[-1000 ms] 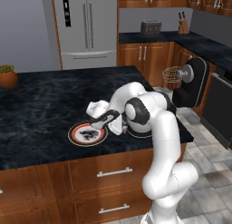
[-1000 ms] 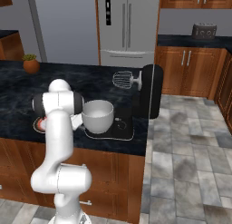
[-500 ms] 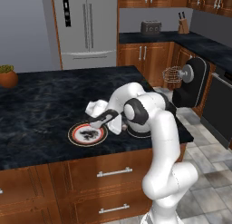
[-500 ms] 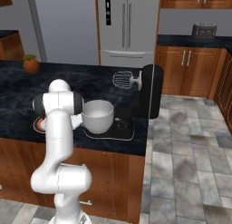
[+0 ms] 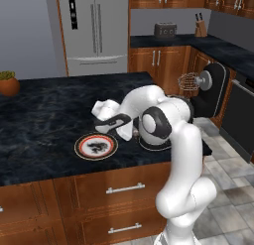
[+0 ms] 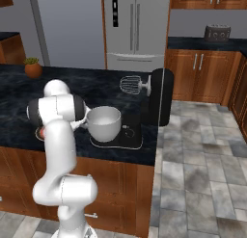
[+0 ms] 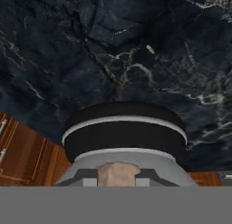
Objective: Add butter and sugar cubes to the stand mixer bowl and then turn on the stand mixer to begin making frosting.
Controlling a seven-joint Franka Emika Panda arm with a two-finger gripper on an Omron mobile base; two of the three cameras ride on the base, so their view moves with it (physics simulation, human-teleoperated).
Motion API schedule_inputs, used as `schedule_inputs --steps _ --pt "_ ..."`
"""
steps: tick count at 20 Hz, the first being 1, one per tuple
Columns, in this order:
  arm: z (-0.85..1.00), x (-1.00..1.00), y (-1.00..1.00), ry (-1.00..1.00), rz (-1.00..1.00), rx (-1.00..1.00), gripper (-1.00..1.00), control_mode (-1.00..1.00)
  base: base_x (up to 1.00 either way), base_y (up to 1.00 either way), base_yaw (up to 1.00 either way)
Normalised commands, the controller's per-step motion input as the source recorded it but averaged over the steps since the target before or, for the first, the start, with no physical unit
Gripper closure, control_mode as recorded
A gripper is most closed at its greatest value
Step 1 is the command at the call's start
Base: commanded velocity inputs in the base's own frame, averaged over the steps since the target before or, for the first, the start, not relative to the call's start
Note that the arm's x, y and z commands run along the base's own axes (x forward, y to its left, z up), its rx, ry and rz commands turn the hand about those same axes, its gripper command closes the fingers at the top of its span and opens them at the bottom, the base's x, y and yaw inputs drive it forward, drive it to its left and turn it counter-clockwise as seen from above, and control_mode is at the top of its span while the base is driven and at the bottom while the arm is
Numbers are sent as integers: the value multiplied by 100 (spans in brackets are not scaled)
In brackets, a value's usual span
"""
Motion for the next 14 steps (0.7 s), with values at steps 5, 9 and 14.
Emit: schedule_inputs --steps 5,9,14 --pt "59 -40 26 -6 0 4 100 -100 0 0 0" --pt "47 -33 27 -6 0 1 100 -100 0 0 0" --pt "80 -23 6 -8 0 0 100 -100 0 0 0"
